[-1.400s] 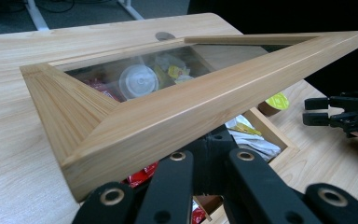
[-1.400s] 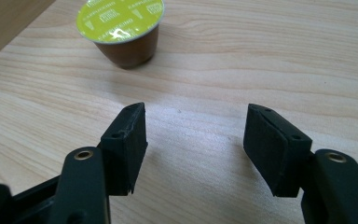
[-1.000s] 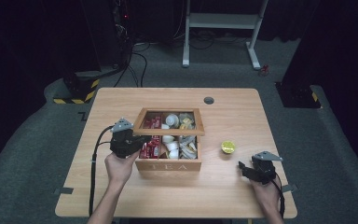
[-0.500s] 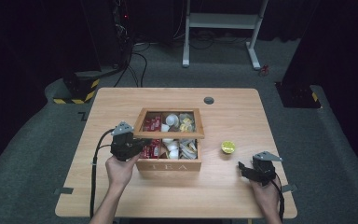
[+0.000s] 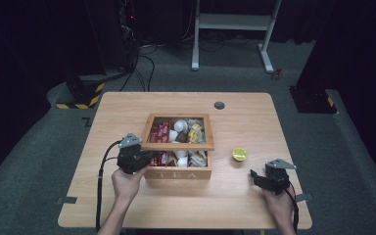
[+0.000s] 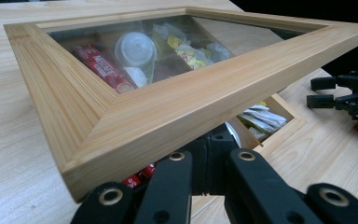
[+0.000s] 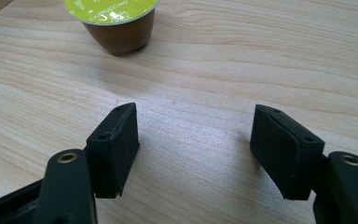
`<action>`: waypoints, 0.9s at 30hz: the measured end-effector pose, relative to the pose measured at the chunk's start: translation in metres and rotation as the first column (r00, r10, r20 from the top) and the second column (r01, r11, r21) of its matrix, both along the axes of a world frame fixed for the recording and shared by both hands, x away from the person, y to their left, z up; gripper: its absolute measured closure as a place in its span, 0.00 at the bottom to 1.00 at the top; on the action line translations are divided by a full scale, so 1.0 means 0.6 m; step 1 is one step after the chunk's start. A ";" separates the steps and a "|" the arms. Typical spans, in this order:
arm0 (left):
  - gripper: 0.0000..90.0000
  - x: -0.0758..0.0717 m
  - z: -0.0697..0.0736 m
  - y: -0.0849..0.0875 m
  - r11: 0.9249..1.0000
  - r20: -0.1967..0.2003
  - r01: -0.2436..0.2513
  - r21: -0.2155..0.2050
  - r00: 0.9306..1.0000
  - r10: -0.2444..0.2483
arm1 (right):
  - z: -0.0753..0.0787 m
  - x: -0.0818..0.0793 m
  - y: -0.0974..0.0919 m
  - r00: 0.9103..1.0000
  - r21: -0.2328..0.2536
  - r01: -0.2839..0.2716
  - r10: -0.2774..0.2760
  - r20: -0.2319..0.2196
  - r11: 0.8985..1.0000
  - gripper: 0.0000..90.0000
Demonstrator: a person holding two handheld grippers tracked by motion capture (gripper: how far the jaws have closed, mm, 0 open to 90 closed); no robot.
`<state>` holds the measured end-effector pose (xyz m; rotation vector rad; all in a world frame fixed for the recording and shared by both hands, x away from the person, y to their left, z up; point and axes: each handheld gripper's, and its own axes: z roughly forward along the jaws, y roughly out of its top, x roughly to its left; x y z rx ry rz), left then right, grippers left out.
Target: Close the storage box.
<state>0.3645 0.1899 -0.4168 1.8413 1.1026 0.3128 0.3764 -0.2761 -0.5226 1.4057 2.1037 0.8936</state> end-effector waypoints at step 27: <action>0.99 -0.017 -0.048 -0.003 1.000 -0.030 -0.003 -0.002 1.000 0.003 | 0.000 0.000 0.000 1.000 0.000 -0.001 0.001 0.000 1.000 0.36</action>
